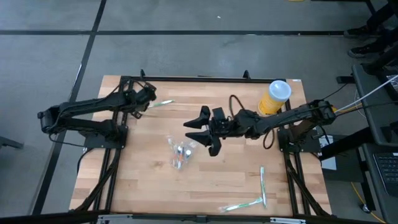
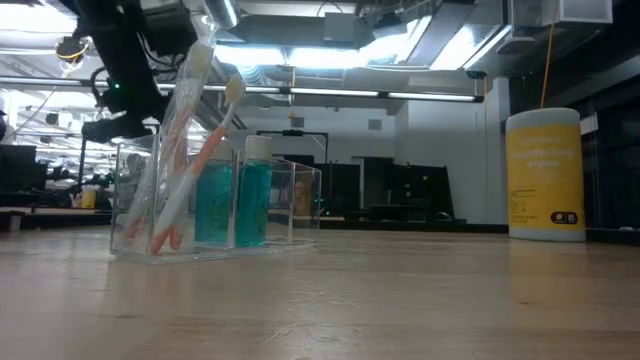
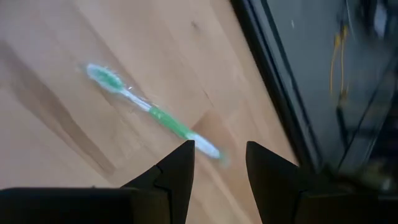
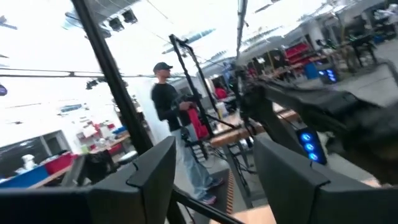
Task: Pick & Place toothbrushing station
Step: Put the top left green toothbrush into the transparent organizer
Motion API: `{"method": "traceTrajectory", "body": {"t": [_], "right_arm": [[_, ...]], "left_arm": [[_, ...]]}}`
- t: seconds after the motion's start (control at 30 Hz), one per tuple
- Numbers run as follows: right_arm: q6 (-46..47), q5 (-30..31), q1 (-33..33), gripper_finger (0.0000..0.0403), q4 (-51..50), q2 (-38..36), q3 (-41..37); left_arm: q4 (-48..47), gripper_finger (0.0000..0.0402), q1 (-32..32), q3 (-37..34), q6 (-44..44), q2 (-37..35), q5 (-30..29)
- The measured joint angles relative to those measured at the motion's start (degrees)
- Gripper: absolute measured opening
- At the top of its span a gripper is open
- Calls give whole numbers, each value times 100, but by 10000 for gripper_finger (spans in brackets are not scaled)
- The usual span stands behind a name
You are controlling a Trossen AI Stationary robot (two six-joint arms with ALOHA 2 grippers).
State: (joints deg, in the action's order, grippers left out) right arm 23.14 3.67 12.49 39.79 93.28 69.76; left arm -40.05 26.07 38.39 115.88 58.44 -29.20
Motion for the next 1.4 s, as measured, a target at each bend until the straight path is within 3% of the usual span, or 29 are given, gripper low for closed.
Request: {"method": "traceTrajectory", "body": {"t": [0.2,0.43,1.17,1.27,1.4], "right_arm": [[-7,-165,5,217,-319,-361,0],[-21,-226,4,217,-768,-588,0],[301,-1205,33,217,-1134,-716,-2],[303,-1212,33,217,-1155,-811,-2],[291,-1210,33,217,-1141,-930,-2]], "left_arm": [[-9,141,-87,0,1350,640,124],[-90,141,49,-2,1586,1383,566],[58,139,772,0,1612,2477,1052],[397,123,780,0,1287,2564,646],[774,67,780,0,1089,2603,416]]}}
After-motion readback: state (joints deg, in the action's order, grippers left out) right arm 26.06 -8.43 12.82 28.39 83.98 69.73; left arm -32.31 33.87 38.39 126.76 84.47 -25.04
